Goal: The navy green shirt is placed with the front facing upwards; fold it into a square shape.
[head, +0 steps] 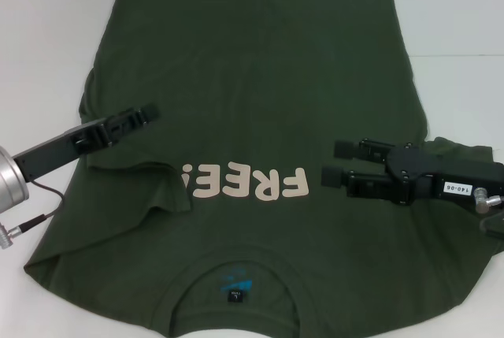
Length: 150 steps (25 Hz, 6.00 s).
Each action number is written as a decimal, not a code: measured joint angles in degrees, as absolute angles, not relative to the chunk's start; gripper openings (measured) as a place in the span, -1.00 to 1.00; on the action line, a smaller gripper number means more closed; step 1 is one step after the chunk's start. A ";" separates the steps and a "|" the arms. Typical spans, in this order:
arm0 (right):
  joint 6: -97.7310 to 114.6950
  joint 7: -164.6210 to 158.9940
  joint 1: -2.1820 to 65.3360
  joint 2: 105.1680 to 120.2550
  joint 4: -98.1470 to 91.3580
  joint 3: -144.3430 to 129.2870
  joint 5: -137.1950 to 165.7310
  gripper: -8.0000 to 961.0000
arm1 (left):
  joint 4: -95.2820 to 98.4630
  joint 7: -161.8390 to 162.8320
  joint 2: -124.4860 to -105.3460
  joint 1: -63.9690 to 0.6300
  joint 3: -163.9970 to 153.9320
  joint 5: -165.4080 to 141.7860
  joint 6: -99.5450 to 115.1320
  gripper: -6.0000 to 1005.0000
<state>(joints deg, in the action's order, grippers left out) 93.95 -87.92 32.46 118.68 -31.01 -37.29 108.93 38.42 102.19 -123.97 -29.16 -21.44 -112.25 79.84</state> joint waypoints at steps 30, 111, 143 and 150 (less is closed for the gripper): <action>94.04 -88.19 32.43 118.28 -30.68 -37.26 109.05 0.84 | 38.29 98.26 -123.95 -28.43 -21.95 -112.70 68.33 0.82; 93.96 -90.70 32.75 118.63 -31.03 -37.45 108.82 0.84 | 34.06 93.77 -124.13 -29.68 -32.49 -112.74 50.12 0.81; 93.84 -90.30 32.69 118.63 -31.02 -37.17 108.80 0.84 | 35.31 97.65 -124.12 -32.06 -34.45 -113.75 50.15 -0.94; 93.84 -90.13 32.40 118.63 -31.02 -37.32 108.80 0.84 | 33.90 97.89 -124.19 -35.51 -34.47 -113.67 48.21 -0.93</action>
<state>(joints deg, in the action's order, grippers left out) 93.84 -90.13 32.40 118.63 -31.02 -37.32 108.80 33.90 97.89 -124.19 -35.51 -34.47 -113.67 48.21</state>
